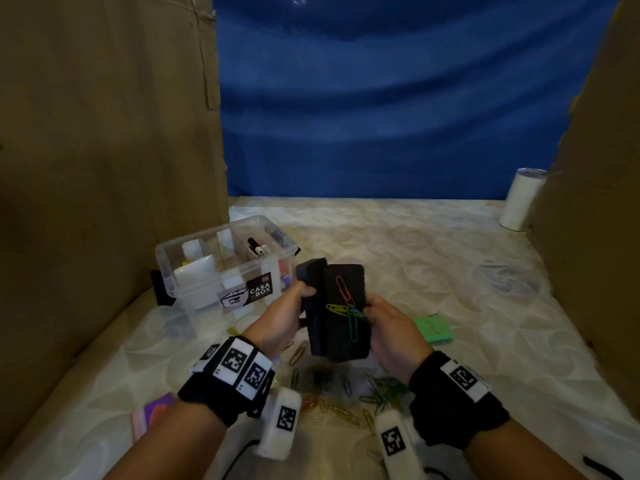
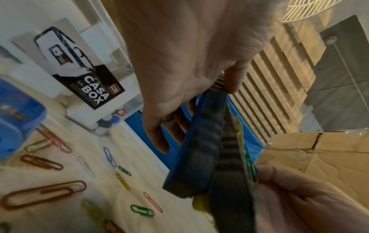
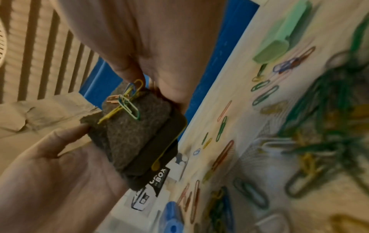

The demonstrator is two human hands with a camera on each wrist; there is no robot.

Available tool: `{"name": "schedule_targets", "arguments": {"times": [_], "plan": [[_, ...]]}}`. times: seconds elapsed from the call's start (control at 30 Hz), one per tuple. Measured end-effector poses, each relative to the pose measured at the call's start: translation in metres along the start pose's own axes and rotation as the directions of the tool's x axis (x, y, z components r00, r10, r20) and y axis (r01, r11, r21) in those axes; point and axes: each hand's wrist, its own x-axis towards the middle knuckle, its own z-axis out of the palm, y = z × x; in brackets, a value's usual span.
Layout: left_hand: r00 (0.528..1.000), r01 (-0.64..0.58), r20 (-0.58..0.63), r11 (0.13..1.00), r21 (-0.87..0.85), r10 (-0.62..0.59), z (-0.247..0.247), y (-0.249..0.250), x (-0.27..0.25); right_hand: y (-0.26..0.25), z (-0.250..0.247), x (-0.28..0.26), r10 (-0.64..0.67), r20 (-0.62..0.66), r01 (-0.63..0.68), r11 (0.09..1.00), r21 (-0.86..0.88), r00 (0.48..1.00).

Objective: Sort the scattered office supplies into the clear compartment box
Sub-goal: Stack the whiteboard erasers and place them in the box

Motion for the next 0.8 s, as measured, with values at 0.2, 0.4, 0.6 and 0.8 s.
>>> {"name": "schedule_targets", "arguments": {"times": [0.2,0.4,0.6,0.8], "plan": [[0.991,0.055,0.121,0.997,-0.050,-0.048,0.001,-0.004,-0.006,-0.008,0.009,0.003,0.012,0.039,-0.013,1.000,0.027,0.999],[0.973,0.079,0.221,0.994,-0.077,-0.061,0.000,-0.007,-0.011,-0.001,0.009,0.004,0.011,0.042,-0.009,0.999,-0.046,0.999],[0.985,0.082,0.167,0.980,-0.180,-0.052,0.007,-0.017,-0.015,-0.004,0.003,0.006,-0.011,0.026,0.015,0.992,-0.122,1.000],[0.996,0.057,0.077,0.988,-0.142,-0.047,0.009,-0.026,-0.009,-0.008,0.005,-0.003,-0.411,0.226,0.412,0.450,-0.792,0.883]]}}
